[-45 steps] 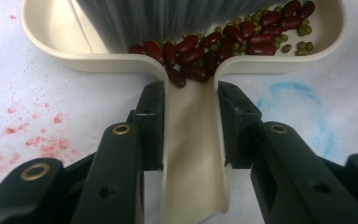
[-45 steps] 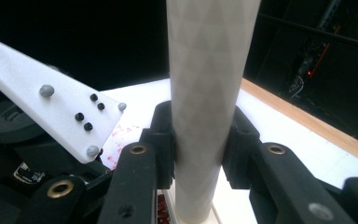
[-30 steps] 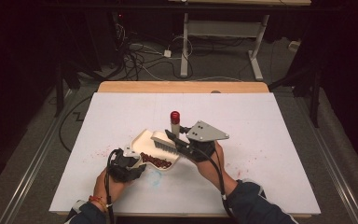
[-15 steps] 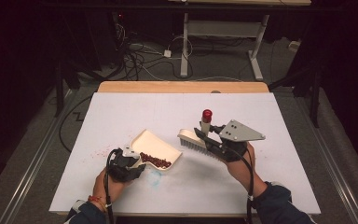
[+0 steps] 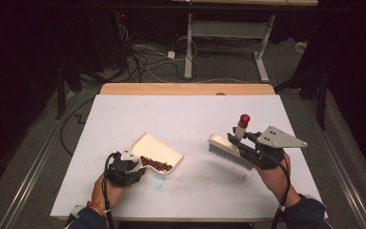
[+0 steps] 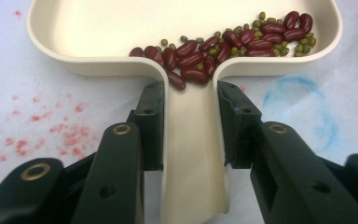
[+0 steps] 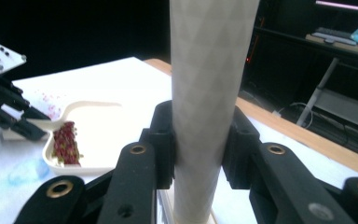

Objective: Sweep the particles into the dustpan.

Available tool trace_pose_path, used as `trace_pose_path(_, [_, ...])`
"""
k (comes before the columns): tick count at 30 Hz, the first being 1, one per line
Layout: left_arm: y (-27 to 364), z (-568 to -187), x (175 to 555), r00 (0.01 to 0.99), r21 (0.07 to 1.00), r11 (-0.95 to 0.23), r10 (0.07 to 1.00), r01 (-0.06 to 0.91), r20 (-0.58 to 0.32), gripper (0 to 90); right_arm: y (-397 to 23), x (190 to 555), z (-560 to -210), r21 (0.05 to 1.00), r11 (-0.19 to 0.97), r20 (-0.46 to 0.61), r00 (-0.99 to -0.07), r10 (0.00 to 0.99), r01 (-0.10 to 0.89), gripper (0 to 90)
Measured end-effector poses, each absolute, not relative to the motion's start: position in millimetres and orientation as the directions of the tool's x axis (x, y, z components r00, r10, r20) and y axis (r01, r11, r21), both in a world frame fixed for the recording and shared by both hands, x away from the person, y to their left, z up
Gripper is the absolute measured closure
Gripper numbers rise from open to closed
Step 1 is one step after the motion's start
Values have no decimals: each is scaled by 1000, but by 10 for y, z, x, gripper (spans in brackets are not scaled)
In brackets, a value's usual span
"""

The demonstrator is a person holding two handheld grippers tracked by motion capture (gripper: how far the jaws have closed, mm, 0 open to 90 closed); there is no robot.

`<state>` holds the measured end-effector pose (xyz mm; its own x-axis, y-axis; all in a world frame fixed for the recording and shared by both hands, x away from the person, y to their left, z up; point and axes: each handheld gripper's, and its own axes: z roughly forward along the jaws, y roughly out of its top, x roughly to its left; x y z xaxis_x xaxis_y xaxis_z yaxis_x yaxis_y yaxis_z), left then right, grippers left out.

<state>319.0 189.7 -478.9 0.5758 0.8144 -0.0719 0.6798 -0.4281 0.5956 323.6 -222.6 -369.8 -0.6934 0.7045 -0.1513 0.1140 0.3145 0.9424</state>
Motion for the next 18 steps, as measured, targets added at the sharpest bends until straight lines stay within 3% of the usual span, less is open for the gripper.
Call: trace_pose_path(18, [2045,-4785,3220,551,602,-407,832,688,-67,637,-2672,3025,-3711,934,313,-111,-694,712,172,699])
